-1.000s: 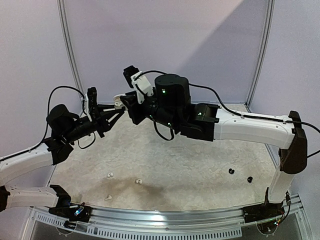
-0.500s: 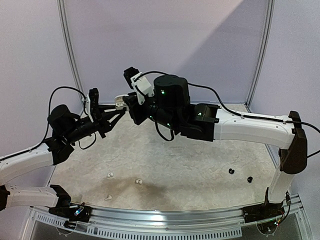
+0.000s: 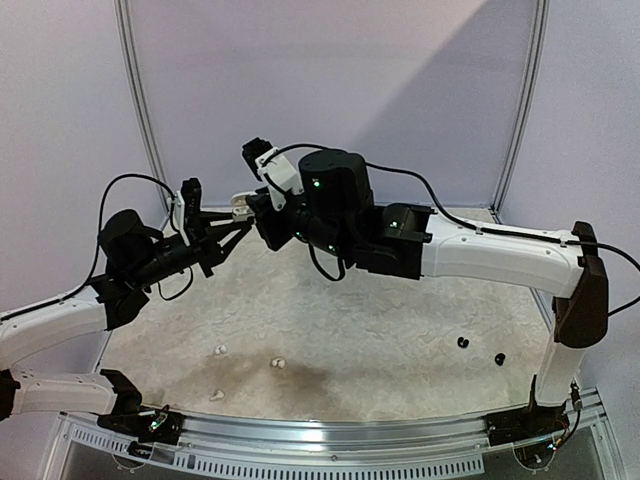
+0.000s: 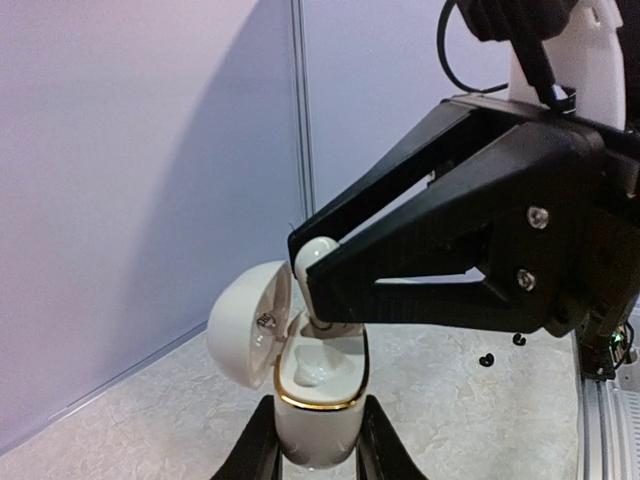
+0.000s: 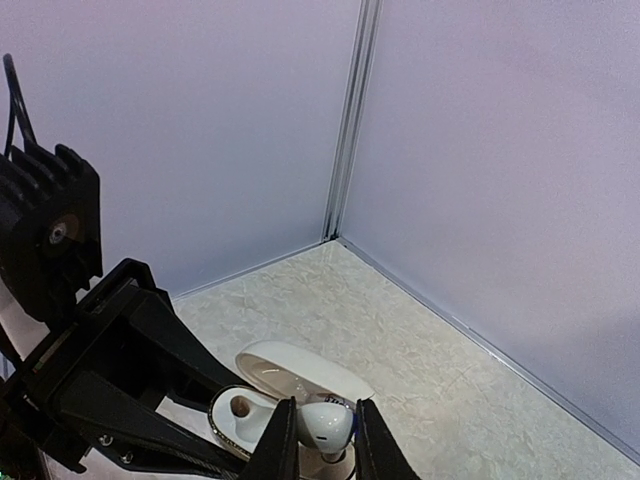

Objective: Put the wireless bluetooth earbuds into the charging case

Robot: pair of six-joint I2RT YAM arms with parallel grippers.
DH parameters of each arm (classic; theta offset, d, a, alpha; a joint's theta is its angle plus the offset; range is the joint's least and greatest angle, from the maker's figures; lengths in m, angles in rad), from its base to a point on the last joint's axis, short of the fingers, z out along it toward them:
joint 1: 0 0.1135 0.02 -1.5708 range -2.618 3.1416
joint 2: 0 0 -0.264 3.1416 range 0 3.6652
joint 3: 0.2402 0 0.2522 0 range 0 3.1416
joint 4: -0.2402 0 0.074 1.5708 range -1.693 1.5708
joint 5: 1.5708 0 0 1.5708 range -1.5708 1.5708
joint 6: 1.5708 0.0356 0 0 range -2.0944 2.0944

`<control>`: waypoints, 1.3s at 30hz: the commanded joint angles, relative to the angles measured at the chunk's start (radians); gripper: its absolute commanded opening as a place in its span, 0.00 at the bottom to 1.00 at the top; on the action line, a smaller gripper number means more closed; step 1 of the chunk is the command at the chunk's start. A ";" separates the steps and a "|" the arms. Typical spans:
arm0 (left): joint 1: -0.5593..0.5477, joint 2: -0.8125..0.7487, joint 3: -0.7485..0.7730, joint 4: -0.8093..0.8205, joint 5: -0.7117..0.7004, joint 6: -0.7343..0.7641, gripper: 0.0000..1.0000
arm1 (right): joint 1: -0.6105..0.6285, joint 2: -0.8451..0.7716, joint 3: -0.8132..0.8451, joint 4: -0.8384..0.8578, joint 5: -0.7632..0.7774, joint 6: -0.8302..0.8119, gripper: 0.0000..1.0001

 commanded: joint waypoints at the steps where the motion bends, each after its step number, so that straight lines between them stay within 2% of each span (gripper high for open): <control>1: -0.021 -0.006 0.025 0.066 0.005 0.005 0.00 | 0.000 0.045 0.008 -0.084 -0.003 -0.007 0.14; 6: -0.021 -0.004 0.021 0.075 0.002 -0.011 0.00 | 0.001 0.045 0.012 -0.095 0.000 -0.010 0.14; 10: -0.021 -0.004 0.021 0.073 0.004 -0.004 0.00 | 0.001 0.047 0.015 -0.099 -0.002 -0.007 0.19; 39: -0.022 -0.007 0.016 0.056 0.003 -0.004 0.00 | 0.000 0.066 0.063 -0.149 -0.001 0.015 0.22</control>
